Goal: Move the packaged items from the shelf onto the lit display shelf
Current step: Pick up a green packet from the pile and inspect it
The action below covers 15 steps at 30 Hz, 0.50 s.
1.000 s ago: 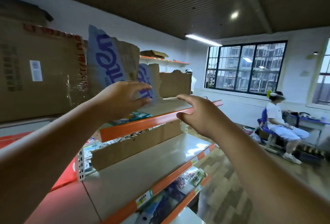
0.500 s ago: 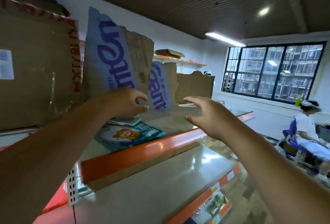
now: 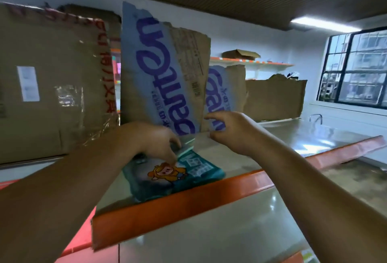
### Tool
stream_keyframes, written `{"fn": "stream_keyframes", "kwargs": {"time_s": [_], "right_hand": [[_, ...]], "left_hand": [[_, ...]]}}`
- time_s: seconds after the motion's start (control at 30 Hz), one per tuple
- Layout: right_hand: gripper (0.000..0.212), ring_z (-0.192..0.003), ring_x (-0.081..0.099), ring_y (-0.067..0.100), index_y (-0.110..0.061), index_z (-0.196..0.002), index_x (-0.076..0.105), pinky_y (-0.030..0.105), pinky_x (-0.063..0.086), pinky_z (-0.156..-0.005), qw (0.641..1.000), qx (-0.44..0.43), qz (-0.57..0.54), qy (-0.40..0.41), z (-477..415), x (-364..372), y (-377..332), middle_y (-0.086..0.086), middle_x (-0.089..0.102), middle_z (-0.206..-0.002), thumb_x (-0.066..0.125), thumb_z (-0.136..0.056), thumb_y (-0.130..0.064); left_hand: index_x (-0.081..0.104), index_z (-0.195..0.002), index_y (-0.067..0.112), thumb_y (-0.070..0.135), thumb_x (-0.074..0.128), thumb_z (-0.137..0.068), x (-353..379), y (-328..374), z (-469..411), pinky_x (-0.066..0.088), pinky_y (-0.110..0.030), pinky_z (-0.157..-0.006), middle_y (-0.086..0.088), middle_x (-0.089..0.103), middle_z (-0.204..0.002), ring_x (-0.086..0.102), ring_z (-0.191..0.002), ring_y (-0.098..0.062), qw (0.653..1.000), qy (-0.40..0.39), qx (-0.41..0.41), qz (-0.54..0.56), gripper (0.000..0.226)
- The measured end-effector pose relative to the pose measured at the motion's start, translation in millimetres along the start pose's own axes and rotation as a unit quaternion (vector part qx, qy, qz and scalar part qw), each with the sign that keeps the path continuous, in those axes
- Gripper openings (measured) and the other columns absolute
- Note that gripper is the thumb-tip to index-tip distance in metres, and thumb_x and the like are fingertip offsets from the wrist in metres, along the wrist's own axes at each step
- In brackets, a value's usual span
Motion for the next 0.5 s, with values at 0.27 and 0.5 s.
{"fn": "stream_keyframes", "kwargs": {"time_s": [0.27, 0.5], "right_hand": [[0.059, -0.118, 0.053, 0.012, -0.04, -0.143, 0.049, 0.032, 0.046, -0.098, 0.983, -0.047, 0.007, -0.179, -51, 34, 24, -0.007, 0.05, -0.145, 0.072, -0.088, -0.044], [0.047, -0.099, 0.057, 0.004, -0.034, -0.129, 0.059, 0.017, 0.041, -0.076, 0.941, -0.139, 0.0, -0.31, -72, 46, 26, -0.019, 0.062, -0.115, 0.075, -0.086, -0.044]], "left_hand": [[0.055, -0.13, 0.045, 0.037, 0.07, -0.087, -5, 32, -15, 0.056, -0.042, -0.094, 0.009, 0.063, -0.119, 0.063, -0.105, -0.013, 1.0, 0.002, 0.0, 0.024, 0.047], [0.074, -0.099, 0.03, 0.039, 0.069, -0.087, -60, 29, -28, 0.053, -0.043, -0.094, 0.002, 0.07, -0.099, 0.065, -0.094, -0.017, 0.959, 0.163, -0.005, 0.23, 0.016]]}}
Point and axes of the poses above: each hand's wrist, its own z-axis away from the middle knuckle, its own x-axis out of the palm, y = z × x, the point moved 9 cm from there along -z, towards the middle knuckle
